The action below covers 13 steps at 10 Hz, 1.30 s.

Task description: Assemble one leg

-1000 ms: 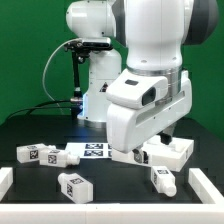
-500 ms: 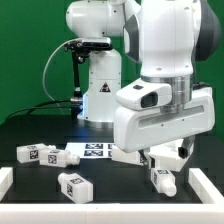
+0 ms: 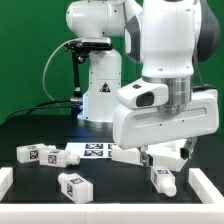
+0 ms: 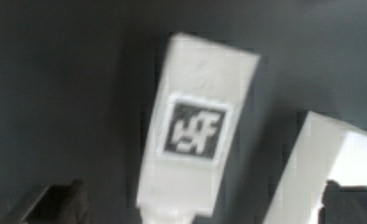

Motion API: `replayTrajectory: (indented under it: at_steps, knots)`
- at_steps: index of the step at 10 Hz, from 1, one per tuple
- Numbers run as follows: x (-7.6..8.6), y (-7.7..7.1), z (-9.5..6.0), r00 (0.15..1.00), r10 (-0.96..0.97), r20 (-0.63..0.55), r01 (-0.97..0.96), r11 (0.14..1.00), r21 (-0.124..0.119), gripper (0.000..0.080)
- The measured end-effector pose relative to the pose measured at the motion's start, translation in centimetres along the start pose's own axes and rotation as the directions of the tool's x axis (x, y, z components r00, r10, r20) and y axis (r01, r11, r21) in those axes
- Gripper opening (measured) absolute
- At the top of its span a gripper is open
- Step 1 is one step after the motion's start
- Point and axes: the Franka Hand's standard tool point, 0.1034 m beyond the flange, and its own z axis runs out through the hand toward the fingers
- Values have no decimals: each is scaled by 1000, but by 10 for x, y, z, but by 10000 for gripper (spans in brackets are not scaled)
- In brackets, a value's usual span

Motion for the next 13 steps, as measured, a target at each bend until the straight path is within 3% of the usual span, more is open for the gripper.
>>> replayTrajectory:
  at_steps: [5, 7, 9, 10, 11, 13]
  knots:
    - [-1, 3, 4, 1000, 31, 2, -31, 1000, 6, 650]
    - [-8, 14, 22, 998, 67, 14, -67, 998, 6, 650]
    - [-7, 15, 34, 998, 69, -15, -69, 998, 1, 650]
    - [-7, 15, 34, 998, 67, -12, -67, 998, 1, 564]
    - [-7, 15, 34, 998, 68, -12, -68, 998, 1, 564]
    - [-6, 15, 34, 998, 67, -13, -67, 998, 1, 282]
